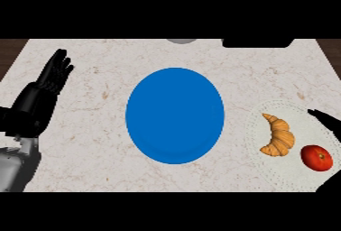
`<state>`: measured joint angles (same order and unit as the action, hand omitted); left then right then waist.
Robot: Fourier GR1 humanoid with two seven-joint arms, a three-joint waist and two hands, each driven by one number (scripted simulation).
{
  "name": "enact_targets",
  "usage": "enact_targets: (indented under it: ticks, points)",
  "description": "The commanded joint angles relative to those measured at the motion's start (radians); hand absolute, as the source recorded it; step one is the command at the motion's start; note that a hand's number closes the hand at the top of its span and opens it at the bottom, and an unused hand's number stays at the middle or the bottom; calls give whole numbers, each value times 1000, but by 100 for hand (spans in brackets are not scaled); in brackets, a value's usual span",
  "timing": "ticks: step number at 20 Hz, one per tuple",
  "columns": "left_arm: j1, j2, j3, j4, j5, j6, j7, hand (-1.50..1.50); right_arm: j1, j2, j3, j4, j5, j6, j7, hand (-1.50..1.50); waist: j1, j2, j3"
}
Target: Pick the tomato from the placemat and place it in the plate
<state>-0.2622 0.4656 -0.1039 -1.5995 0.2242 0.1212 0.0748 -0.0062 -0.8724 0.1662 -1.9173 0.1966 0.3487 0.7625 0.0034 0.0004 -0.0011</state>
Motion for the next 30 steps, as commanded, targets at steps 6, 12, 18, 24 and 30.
enact_targets:
  ticks: [6, 12, 18, 24, 30]
  points:
    - [-18, -29, 63, 21, -16, -52, 11, 0, -16, 61, -4, 130, 131, 99, 16, -150, -6, 0, 1]
    - [-19, -63, 93, 27, -63, -77, 0, 0, 11, 138, -48, 187, 225, 103, -40, -150, -7, -1, 1]
    - [2, -99, 87, -51, -95, -74, 71, 0, -80, 202, -51, 367, 285, 146, -148, -150, -1, -1, 1]
    - [-13, -126, 116, -16, -127, -108, 54, 0, -21, 227, -82, 396, 371, 152, -202, -150, -5, -1, 1]
    - [44, -124, 141, -22, -113, -156, 8, 0, -17, 317, -48, 486, 470, -6, -294, 150, -3, -1, 1]
